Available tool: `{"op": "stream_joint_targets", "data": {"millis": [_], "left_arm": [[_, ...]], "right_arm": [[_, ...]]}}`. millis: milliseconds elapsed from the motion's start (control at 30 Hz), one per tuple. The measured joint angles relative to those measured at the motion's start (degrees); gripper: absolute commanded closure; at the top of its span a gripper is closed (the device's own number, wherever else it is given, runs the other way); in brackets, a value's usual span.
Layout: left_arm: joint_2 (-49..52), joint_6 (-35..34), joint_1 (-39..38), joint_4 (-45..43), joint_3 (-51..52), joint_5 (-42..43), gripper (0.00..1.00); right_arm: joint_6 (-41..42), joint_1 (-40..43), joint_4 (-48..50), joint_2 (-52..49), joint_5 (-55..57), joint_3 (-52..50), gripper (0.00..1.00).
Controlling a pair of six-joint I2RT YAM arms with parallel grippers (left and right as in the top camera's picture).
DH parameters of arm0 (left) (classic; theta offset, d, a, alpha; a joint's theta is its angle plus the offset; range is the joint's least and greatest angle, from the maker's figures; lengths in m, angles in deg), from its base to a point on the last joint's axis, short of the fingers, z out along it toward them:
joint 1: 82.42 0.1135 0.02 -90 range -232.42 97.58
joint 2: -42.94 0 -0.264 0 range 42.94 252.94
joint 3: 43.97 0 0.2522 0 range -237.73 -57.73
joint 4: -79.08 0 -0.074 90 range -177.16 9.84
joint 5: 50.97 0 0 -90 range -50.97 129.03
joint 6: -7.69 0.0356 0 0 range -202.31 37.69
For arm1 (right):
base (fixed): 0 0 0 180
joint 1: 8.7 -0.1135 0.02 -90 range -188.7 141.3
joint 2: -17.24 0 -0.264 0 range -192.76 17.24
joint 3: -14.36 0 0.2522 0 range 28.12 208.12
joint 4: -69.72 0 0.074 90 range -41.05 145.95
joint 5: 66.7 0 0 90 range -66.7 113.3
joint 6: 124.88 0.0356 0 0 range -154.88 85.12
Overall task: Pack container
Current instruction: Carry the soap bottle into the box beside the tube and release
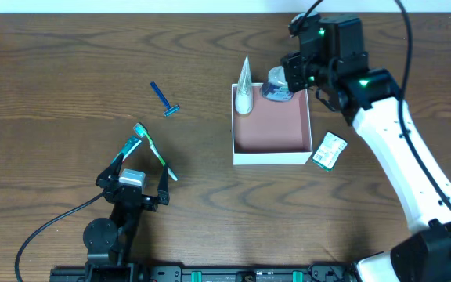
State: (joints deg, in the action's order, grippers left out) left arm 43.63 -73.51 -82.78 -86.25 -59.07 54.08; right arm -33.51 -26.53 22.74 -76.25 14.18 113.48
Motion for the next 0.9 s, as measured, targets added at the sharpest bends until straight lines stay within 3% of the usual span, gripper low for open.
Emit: {"op": "stream_joint_targets", "data": {"millis": [900], "left_arm": [[0.00, 0.00, 0.00, 0.00, 0.00, -0.02, 0.02]], "right_arm": [[-0.68, -1.77, 4.35, -8.17, 1.01, 0.00, 0.99]]}}
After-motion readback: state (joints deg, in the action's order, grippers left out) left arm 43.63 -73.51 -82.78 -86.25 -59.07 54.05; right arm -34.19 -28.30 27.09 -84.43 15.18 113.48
